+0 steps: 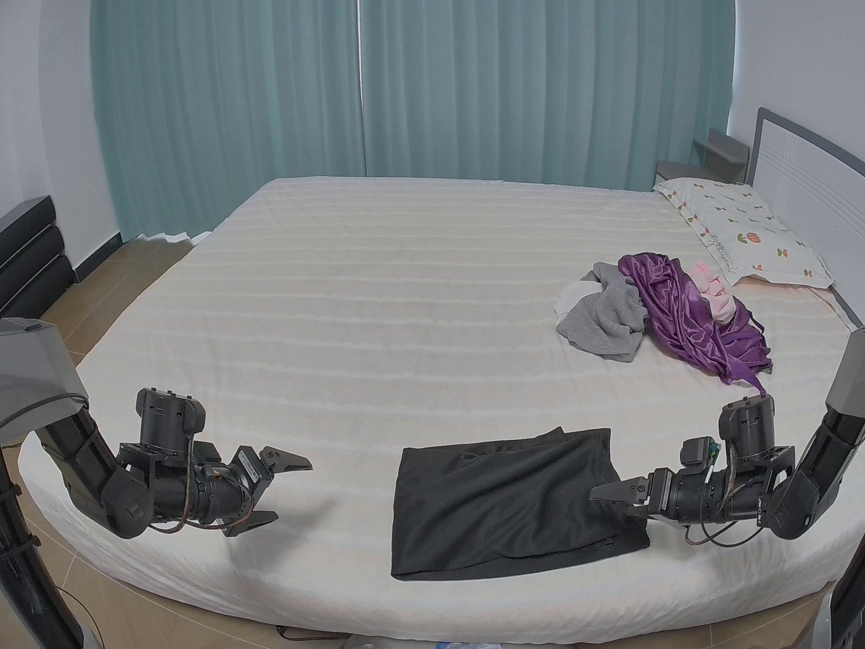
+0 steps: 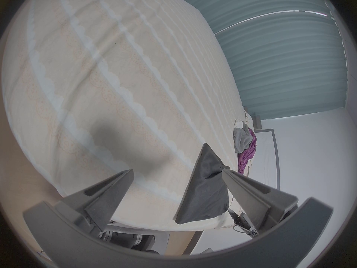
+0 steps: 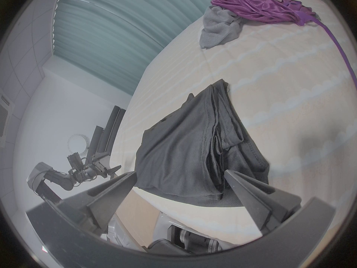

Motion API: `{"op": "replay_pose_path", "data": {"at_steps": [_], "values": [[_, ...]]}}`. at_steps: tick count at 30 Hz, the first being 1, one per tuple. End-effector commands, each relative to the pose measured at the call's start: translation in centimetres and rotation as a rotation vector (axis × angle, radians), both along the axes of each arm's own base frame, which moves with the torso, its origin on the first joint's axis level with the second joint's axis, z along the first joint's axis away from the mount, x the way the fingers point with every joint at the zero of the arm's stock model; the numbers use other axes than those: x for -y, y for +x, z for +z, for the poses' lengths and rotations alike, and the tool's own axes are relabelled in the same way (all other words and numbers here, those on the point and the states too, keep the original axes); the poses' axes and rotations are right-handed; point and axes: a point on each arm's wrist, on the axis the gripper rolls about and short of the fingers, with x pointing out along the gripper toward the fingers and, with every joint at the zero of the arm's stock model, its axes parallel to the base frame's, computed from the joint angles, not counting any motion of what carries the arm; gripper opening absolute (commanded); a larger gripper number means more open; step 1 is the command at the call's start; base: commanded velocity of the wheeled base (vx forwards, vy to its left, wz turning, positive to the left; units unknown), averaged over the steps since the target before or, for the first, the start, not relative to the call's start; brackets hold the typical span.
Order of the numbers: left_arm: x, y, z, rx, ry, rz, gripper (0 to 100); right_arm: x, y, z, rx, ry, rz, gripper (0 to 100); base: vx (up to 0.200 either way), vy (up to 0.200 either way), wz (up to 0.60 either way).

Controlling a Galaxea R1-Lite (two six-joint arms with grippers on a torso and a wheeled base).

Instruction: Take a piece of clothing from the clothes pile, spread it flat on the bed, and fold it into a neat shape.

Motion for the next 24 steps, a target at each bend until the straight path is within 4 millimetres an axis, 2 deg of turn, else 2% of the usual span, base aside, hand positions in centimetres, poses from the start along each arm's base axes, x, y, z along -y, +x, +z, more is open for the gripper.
{"op": "replay_pose_path", "data": {"at_steps": [1,9,10,16,24], "values": [[0.0,0.0,-0.1,-0.002,0.0,0.0,100,-0.3,-0.1,-1.2,-0.029,-0.017,0.02,100,0.0,0.0,0.0],[0.0,0.0,-0.1,-0.001,0.001,-0.001,100,-0.5,0.7,-3.0,-0.011,-0.038,0.032,100,0.0,0.0,0.0],[0.0,0.0,-0.1,-0.001,0.001,-0.001,100,-0.5,0.7,-3.1,-0.013,-0.039,0.033,0,0.0,0.0,0.0],[0.0,0.0,-0.1,-0.001,0.002,-0.002,100,-0.5,0.2,-3.9,-0.007,-0.107,0.064,0,0.0,0.0,0.0],[0.0,0.0,-0.1,-0.001,0.002,-0.002,100,0.6,-1.5,-3.2,0.005,-0.164,0.044,0,0.0,0.0,0.0]]}}
